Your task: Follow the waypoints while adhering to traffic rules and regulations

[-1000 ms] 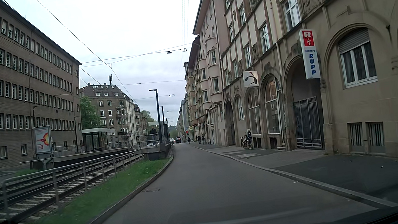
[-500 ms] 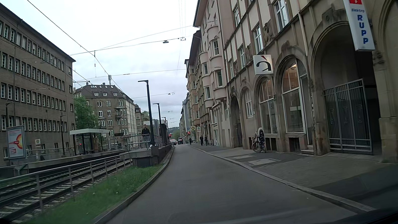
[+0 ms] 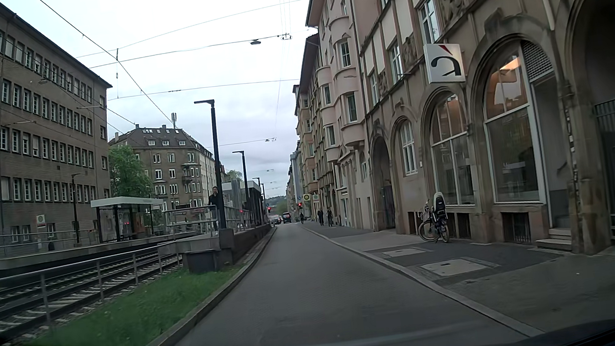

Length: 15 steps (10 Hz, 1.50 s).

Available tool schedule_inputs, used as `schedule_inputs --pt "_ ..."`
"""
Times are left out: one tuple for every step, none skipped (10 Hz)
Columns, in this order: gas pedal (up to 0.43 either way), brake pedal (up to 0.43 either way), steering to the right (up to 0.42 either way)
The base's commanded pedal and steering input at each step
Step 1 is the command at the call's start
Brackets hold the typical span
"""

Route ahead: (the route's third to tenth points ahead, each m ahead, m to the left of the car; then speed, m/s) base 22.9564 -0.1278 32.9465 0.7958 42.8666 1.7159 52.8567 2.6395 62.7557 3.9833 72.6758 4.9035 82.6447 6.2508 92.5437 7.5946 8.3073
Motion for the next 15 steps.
schedule_inputs --pt "0.047 0.000 -0.024" --pt "0.047 0.000 -0.024" --pt "0.047 0.000 -0.025" --pt "0.047 0.000 -0.025" --pt "0.047 0.000 -0.025" --pt "0.047 0.000 -0.025" --pt "0.047 0.000 -0.025" --pt "0.047 0.000 -0.025" --pt "0.047 0.000 -0.026" --pt "0.047 0.000 -0.025" --pt "0.047 0.000 -0.025" --pt "0.047 0.000 -0.025" --pt "0.047 0.000 -0.025" --pt "0.047 0.000 -0.025" --pt "0.047 0.000 -0.024"
